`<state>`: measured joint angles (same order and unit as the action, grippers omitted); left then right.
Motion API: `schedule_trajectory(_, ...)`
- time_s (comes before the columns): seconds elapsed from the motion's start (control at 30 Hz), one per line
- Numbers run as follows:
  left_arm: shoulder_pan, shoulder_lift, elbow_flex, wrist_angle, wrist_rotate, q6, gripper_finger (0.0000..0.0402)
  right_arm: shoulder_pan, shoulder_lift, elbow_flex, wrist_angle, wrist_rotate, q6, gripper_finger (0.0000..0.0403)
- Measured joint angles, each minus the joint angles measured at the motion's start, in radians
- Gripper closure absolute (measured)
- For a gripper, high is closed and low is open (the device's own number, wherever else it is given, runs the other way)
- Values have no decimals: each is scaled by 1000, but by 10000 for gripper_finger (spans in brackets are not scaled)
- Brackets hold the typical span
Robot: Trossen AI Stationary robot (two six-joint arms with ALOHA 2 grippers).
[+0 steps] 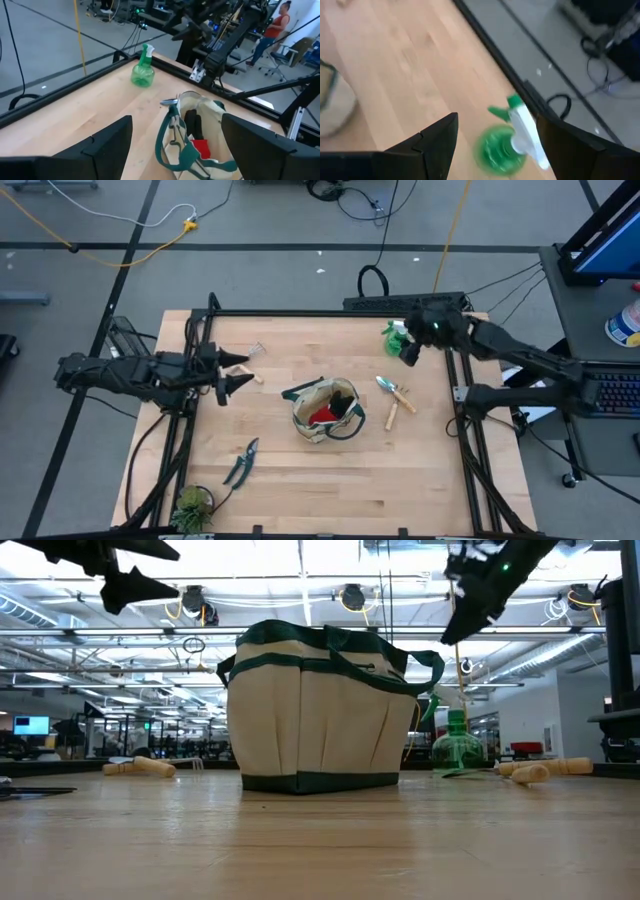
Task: Pick & Place Garden tools in Gardening bag
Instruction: Put the green spray bottle into the gardening bag
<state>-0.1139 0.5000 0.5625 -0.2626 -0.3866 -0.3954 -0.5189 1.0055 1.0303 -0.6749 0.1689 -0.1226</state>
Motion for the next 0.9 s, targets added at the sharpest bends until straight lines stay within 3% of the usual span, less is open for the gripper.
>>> schedule_trajectory(0.33,0,-5,0,-4,1,1,91,-158,178,99,-127,-146,-181,139)
schedule_trajectory(0.5,0,-5,0,-4,1,2,91,-183,244,104,-174,-135,-265,139)
schedule_trajectory(0.7,0,-5,0,-4,0,1,91,-189,299,104,-165,-40,-339,139)
schedule_trajectory(0.9,0,-5,0,-3,0,0,91,-189,327,104,-161,-38,-372,139)
